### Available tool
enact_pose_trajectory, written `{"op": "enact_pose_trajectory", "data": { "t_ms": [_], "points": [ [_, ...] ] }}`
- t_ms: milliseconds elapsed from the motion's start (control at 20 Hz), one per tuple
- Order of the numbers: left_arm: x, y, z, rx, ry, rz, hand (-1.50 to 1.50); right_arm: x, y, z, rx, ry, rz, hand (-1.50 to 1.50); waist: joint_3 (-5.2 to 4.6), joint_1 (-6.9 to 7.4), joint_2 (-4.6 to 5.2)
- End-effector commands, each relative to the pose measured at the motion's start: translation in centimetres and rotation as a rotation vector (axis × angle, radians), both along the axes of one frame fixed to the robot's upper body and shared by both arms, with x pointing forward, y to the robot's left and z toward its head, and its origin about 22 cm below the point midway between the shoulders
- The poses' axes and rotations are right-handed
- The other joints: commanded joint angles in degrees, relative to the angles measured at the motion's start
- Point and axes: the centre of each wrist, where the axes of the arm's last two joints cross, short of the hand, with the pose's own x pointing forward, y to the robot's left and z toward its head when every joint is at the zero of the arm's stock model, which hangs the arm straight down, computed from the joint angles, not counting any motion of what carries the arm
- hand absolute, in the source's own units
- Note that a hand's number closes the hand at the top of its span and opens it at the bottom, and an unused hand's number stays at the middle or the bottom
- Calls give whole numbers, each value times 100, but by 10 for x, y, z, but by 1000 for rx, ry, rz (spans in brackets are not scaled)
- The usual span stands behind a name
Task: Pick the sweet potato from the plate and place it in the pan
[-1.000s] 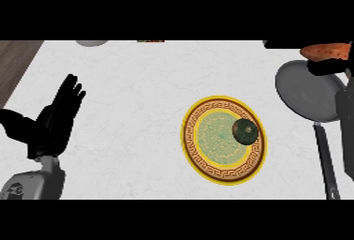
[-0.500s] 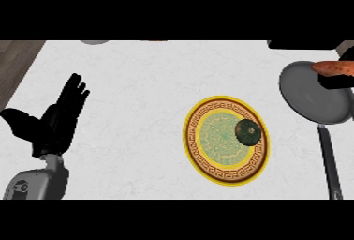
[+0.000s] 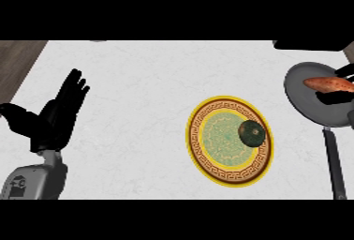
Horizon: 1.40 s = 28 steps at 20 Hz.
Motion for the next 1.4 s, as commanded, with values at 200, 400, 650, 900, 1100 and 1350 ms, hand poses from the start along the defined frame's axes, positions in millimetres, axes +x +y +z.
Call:
{"op": "enact_pose_trajectory", "data": {
  "t_ms": [200,400,650,900,1100,1350],
  "points": [
    [8,-2,-1,5,-11,12,0,-22,-23,-20,159,17,34,-150,8,-41,17],
    [-9,3,-1,-25,15,2,0,-27,-27,-21,206,-185,28,-150,16,-11,-17],
    [-8,7,-3,-4,28,21,0,-44,-63,-2,392,-404,-5,-150,12,-146,-51],
    [1,-9,-7,-13,13,46,0,-83,-100,-7,557,-513,47,-150,-2,-297,-84],
    [-15,23,-2,-19,20,43,0,-133,-133,-17,670,-581,105,-150,-3,-283,-111],
    [-9,20,-16,-6,20,49,0,-168,-141,-40,705,-529,196,-150,-15,-277,-109]
  ]
}}
